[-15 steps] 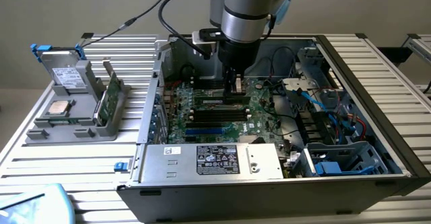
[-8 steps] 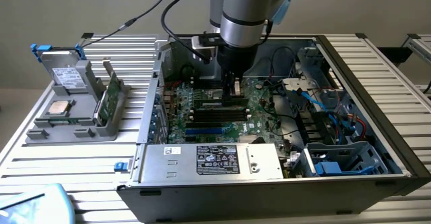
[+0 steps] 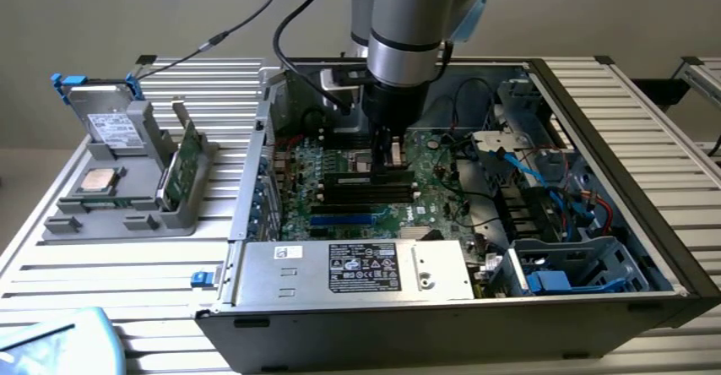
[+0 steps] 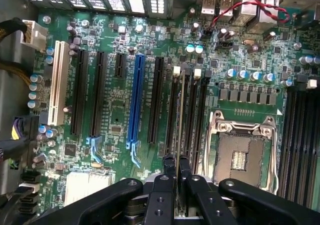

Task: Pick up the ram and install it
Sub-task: 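Insert the ram into the slot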

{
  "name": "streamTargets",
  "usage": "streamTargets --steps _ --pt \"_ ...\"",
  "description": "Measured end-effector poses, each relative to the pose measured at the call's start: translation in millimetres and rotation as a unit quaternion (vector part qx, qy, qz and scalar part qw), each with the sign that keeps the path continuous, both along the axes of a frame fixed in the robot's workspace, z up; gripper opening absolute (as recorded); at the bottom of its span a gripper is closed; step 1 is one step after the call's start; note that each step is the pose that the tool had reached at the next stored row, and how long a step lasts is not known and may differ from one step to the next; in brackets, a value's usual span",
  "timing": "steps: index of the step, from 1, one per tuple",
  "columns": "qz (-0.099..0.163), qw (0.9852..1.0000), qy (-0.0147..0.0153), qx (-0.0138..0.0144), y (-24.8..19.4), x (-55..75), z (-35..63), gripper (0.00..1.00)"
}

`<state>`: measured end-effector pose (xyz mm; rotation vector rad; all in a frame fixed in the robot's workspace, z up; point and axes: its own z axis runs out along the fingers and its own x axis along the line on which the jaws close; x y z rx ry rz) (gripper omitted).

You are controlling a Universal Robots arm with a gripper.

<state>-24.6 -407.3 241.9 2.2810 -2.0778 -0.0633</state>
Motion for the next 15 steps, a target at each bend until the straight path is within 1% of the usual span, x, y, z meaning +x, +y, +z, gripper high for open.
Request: streamTargets --steps 4,10,15 --pt "0.000 1.0000 0.0000 -0.0044 0.0 0.0 -5.3 0.14" --pt "0.000 1.0000 0.0000 -0.0056 0.0 0.0 -11.3 0.14" --pt "0.000 1.0000 0.0000 -0.0074 0.0 0.0 -12.4 0.14"
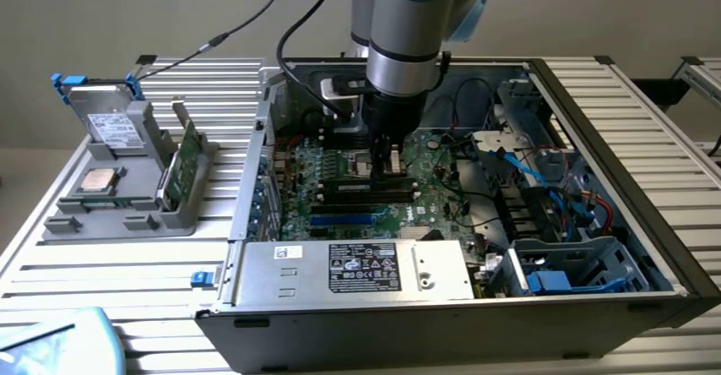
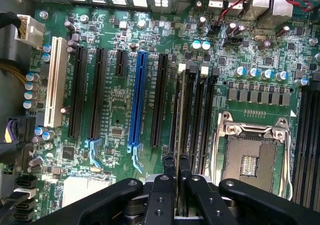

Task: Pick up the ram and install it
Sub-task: 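Insert the ram into the slot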

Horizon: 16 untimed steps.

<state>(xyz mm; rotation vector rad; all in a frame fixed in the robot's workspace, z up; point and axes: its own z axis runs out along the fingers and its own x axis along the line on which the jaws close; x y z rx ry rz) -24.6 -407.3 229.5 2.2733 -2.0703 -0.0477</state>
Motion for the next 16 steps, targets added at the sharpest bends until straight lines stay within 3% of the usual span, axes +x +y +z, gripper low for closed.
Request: streamTargets --steps 16 --pt "-0.012 0.9999 0.0000 -0.0008 0.0 0.8 -4.1 0.14"
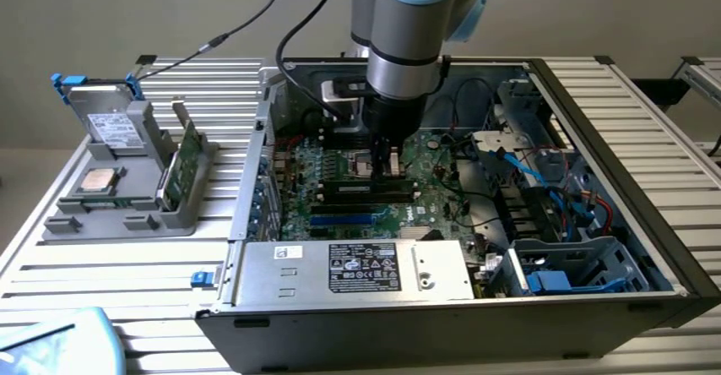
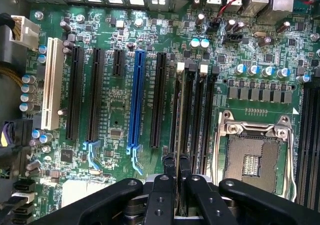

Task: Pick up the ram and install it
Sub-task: 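Insert the ram into the slot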

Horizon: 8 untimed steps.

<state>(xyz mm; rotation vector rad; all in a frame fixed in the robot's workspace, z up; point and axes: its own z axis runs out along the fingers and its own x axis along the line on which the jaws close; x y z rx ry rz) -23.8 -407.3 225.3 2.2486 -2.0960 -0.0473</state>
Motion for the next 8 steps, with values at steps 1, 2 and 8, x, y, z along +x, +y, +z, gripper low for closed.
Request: streamTargets --steps 1,2,8 --pt "-0.001 1.0000 0.0000 0.0000 0.0 0.2 -0.2 0.14" --pt "-0.001 1.0000 0.0000 0.0000 0.0 0.2 -0.2 0.14" --pt "-0.002 1.0000 0.0000 -0.0004 0.0 0.3 -0.4 0.14"
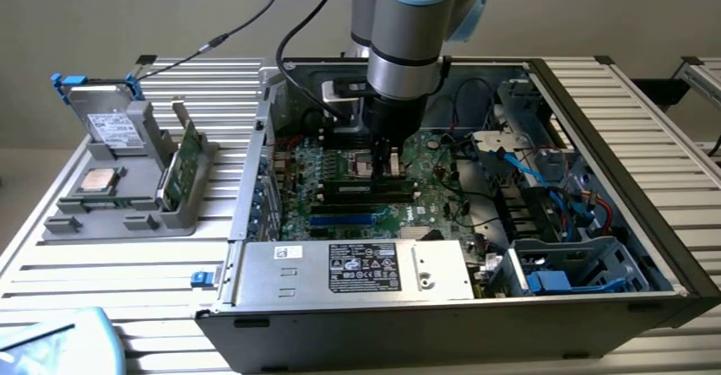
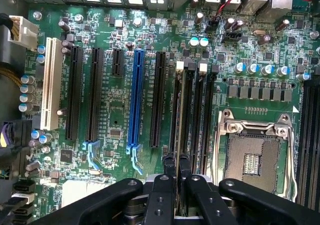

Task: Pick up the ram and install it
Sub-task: 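Insert the ram into the slot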

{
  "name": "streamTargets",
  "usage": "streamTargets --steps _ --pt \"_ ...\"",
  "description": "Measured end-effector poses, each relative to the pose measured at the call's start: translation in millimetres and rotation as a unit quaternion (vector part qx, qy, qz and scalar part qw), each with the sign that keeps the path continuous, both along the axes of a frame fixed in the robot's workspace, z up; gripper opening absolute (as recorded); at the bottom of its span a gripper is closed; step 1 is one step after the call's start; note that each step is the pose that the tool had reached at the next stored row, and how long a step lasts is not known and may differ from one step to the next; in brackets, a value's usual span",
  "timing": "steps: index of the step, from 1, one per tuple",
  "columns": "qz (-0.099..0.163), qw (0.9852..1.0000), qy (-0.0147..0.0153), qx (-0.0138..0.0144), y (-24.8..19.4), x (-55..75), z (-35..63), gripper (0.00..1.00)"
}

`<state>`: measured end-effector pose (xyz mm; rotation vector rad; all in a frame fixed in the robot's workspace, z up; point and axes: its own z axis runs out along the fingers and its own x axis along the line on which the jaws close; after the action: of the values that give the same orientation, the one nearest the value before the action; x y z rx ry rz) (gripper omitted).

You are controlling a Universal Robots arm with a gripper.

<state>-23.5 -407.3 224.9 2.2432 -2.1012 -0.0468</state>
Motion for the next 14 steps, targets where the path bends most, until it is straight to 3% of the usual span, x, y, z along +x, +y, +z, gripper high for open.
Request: streamTargets --steps 14 --pt "-0.001 1.0000 0.0000 -0.0047 0.0 0.0 -2.8 0.14"
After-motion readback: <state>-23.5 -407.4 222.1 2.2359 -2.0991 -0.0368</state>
